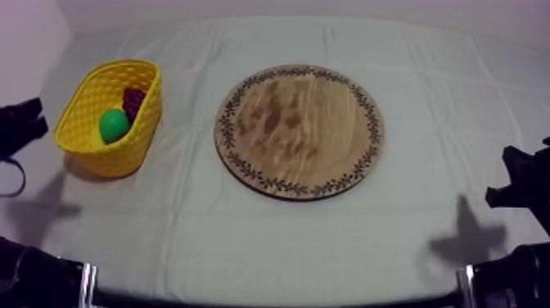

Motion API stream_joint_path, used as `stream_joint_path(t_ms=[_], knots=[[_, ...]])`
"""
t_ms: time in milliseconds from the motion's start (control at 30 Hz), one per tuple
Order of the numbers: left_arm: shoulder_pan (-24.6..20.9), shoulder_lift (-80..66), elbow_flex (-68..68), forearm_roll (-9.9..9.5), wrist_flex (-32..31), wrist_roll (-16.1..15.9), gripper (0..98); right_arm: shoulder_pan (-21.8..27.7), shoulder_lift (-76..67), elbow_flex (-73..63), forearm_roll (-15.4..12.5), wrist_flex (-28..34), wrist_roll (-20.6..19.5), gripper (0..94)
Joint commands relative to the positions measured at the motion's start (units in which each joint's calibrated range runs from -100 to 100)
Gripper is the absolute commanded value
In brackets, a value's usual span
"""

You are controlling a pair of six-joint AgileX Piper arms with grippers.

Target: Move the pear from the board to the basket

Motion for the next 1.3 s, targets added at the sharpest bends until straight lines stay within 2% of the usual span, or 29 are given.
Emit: stream_joint_path(t_ms=[0,200,333,533,733,1267], knots=[[0.1,-9.9,7.9,0.5,-1.5,-0.7,0.0,0.0,0.0,0.1,0.0,0.1,0.0,0.5],[0.3,-17.9,15.3,1.6,-2.2,-2.9,0.0,0.0,0.0,0.1,0.0,0.1,0.0,0.5],[0.2,-21.2,17.3,4.19,-1.4,-6.8,0.0,0.0,0.0,0.1,0.0,0.1,0.0,0.5],[-0.3,-25.2,17.9,6.53,1.3,-8.9,0.0,0.0,0.0,0.1,0.0,0.1,0.0,0.5],[-0.7,-27.0,18.1,7.32,2.4,-7.8,0.0,0.0,0.0,0.1,0.0,0.1,0.0,0.5],[-0.9,-27.2,18.1,7.1,2.6,-6.0,0.0,0.0,0.0,0.1,0.0,0.1,0.0,0.5]])
